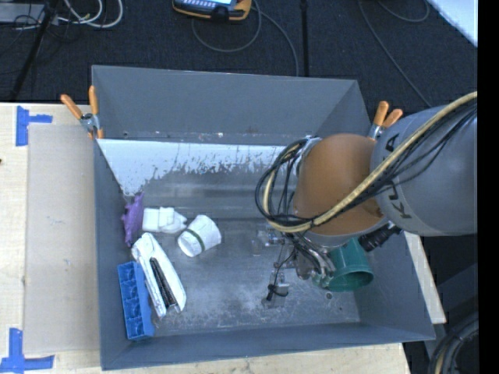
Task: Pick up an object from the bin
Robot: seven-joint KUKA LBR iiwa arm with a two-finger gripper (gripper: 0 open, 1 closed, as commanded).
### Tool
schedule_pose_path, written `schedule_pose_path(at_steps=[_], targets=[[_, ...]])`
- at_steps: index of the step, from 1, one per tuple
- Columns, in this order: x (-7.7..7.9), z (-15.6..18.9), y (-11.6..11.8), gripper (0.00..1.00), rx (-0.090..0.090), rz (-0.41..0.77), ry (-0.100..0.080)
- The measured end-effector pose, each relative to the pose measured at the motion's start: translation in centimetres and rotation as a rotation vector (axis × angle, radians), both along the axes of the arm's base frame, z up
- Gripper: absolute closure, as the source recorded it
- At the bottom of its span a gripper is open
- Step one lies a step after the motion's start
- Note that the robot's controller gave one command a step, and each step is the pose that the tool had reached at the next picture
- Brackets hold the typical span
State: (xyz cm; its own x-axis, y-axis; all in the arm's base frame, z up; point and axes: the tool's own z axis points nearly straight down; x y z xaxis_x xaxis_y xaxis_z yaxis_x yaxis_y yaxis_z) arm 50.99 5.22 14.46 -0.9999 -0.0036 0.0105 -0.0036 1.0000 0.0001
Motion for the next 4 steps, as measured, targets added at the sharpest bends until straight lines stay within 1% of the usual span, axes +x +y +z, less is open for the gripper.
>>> schedule_pose_path(at_steps=[1,2,3,4], targets=[[0.2,0.4,0.0,0.00,0.000,-0.001,-0.008],[0.2,0.4,0.0,0.00,0.000,-0.002,-0.008],[4.0,-1.6,2.5,0.00,-0.001,0.018,-0.014],[7.5,-1.8,4.8,0.00,0.002,0.019,0.000]])
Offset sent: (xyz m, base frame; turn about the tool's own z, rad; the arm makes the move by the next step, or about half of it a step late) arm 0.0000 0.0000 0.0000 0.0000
